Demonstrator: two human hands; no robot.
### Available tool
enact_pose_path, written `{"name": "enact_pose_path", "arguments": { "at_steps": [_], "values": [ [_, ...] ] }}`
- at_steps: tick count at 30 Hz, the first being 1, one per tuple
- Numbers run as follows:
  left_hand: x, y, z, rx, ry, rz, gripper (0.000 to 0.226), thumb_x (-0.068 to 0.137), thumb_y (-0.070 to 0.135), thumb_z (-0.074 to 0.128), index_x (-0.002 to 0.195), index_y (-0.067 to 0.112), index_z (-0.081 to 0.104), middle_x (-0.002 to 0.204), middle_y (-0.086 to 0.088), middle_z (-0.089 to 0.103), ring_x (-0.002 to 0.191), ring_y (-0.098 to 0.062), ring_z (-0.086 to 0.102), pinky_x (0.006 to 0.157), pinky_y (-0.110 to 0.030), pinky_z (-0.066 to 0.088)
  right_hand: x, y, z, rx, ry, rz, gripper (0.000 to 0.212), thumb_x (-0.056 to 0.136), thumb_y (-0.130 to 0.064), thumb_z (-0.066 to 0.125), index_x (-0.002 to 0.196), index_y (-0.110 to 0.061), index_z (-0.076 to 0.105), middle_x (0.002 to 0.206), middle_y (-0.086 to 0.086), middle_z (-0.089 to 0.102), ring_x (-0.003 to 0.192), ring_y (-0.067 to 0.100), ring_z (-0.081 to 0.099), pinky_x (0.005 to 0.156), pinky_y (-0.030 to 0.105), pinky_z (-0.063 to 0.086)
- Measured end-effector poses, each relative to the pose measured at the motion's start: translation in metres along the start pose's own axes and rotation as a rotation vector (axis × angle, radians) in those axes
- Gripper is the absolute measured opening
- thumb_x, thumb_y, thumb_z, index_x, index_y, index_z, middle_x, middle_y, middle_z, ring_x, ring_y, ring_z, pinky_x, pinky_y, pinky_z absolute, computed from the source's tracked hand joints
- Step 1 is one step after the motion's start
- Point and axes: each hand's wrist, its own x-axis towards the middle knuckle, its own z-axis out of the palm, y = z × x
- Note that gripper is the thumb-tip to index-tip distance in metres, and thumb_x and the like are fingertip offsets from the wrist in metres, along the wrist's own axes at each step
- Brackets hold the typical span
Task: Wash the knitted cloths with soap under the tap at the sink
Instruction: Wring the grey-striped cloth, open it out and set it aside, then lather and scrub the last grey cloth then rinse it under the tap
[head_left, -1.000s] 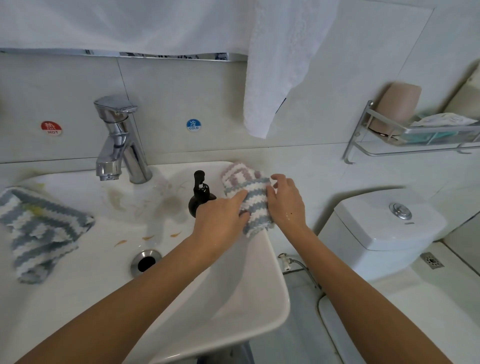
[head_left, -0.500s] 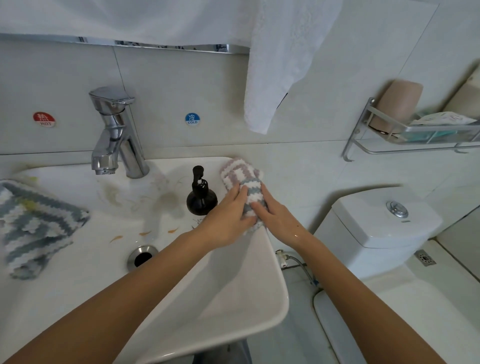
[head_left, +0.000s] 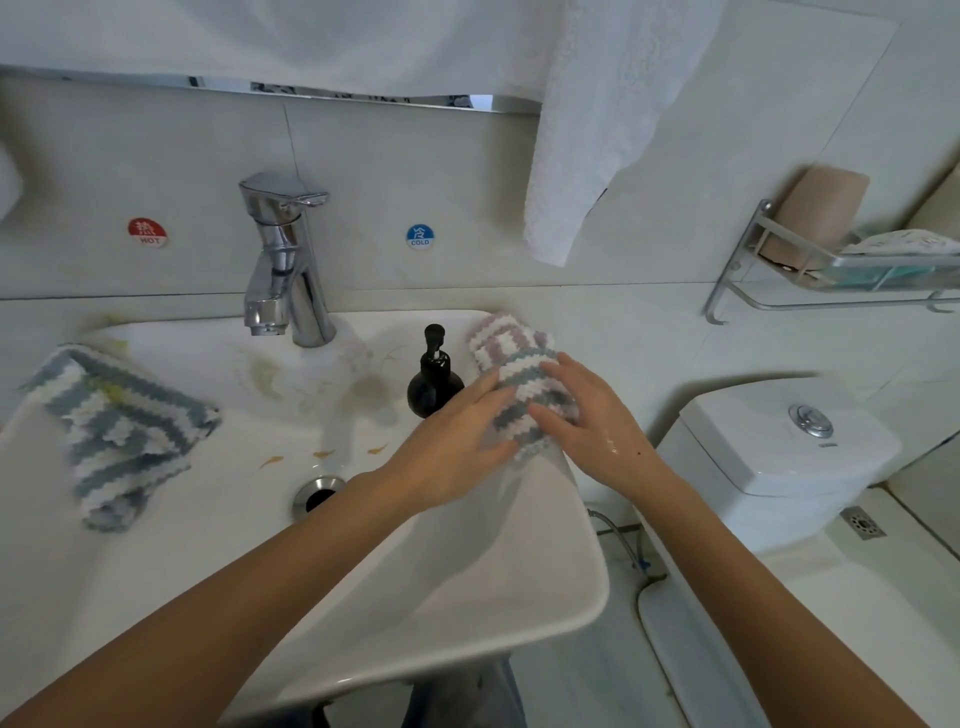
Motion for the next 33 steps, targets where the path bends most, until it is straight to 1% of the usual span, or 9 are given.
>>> {"name": "enact_pose_path", "arguments": {
  "at_steps": [3,7,10,15,19,22,25,30,33],
  "values": [
    [-0.025,-0.009,-0.017,0.048,0.025,-0.005,0.047,0.097,0.03,0.056,0.143,0.026,0.045,0.154,0.014,0.031,0.139,-0.007,0.031,0.107,-0.024,0.033,-0.007,-0.023,-0.005,0.014,0.094,-0.088,0.038,0.095,-0.032,0.057,0.129,-0.016,0.058,0.131,-0.001,0.058,0.12,0.015,0.054,0.1,0.027,0.042],
    [-0.063,-0.036,-0.048,0.176,0.017,-0.06,0.036,0.097,0.031,0.056,0.132,0.025,0.056,0.134,0.01,0.056,0.12,-0.011,0.053,0.097,-0.026,0.041,-0.014,-0.061,0.009,0.093,0.099,-0.172,0.025,0.091,-0.029,0.056,0.11,-0.019,0.07,0.098,-0.009,0.072,0.089,0.008,0.066,0.083,0.039,0.055],
    [-0.095,-0.063,-0.079,0.275,0.032,-0.178,0.034,0.098,0.035,0.052,0.131,0.029,0.057,0.129,0.013,0.057,0.115,-0.007,0.054,0.091,-0.022,0.04,-0.014,-0.093,0.036,0.072,0.011,-0.228,0.02,0.094,-0.024,0.059,0.109,-0.02,0.071,0.095,-0.009,0.073,0.086,0.007,0.066,0.081,0.037,0.055],
    [-0.129,-0.129,-0.137,0.352,0.308,-0.382,0.028,0.094,0.021,0.06,0.121,0.015,0.065,0.126,-0.006,0.062,0.107,-0.023,0.058,0.089,-0.033,0.044,-0.005,-0.143,0.08,0.053,-0.139,-0.336,0.02,0.095,-0.025,0.057,0.108,-0.019,0.071,0.092,-0.009,0.073,0.082,0.005,0.065,0.078,0.034,0.053],
    [-0.136,-0.177,-0.169,0.533,0.439,-0.535,0.036,0.09,0.014,0.064,0.125,0.008,0.064,0.141,-0.024,0.046,0.132,-0.04,0.039,0.104,-0.049,0.037,0.008,-0.173,0.115,0.115,-0.23,-0.326,0.018,0.095,-0.024,0.056,0.104,-0.02,0.071,0.092,-0.006,0.075,0.082,0.01,0.067,0.081,0.035,0.052],
    [-0.133,-0.206,-0.18,0.641,0.392,-0.604,0.039,0.092,0.023,0.062,0.129,0.011,0.062,0.142,-0.035,0.037,0.132,-0.047,0.036,0.106,-0.051,0.035,0.01,-0.183,0.133,0.158,-0.276,-0.294,0.019,0.096,-0.022,0.055,0.104,-0.018,0.071,0.091,-0.005,0.075,0.079,0.009,0.067,0.081,0.035,0.053],
    [-0.131,-0.217,-0.187,0.621,0.264,-0.79,0.043,0.097,0.036,0.049,0.14,0.027,0.05,0.146,-0.029,0.032,0.126,-0.041,0.043,0.1,-0.044,0.04,0.008,-0.181,0.141,0.14,-0.324,-0.296,0.02,0.097,-0.022,0.052,0.104,-0.017,0.07,0.091,-0.006,0.075,0.078,0.008,0.066,0.079,0.033,0.053],
    [-0.132,-0.213,-0.186,0.603,0.338,-0.682,0.042,0.095,0.01,0.047,0.138,0.01,0.05,0.146,-0.016,0.037,0.11,-0.037,0.053,0.079,-0.043,0.045,0.013,-0.168,0.142,0.129,-0.333,-0.234,0.019,0.096,-0.022,0.052,0.098,-0.02,0.071,0.085,-0.01,0.074,0.075,0.006,0.065,0.078,0.037,0.054],
    [-0.131,-0.202,-0.186,0.54,0.391,-0.588,0.048,0.09,-0.003,0.046,0.137,0.007,0.052,0.145,-0.013,0.045,0.116,-0.036,0.052,0.087,-0.044,0.045,0.017,-0.164,0.141,0.189,-0.327,-0.199,0.018,0.096,-0.021,0.053,0.097,-0.019,0.07,0.083,-0.01,0.073,0.073,0.006,0.067,0.077,0.039,0.055]
  ]
}}
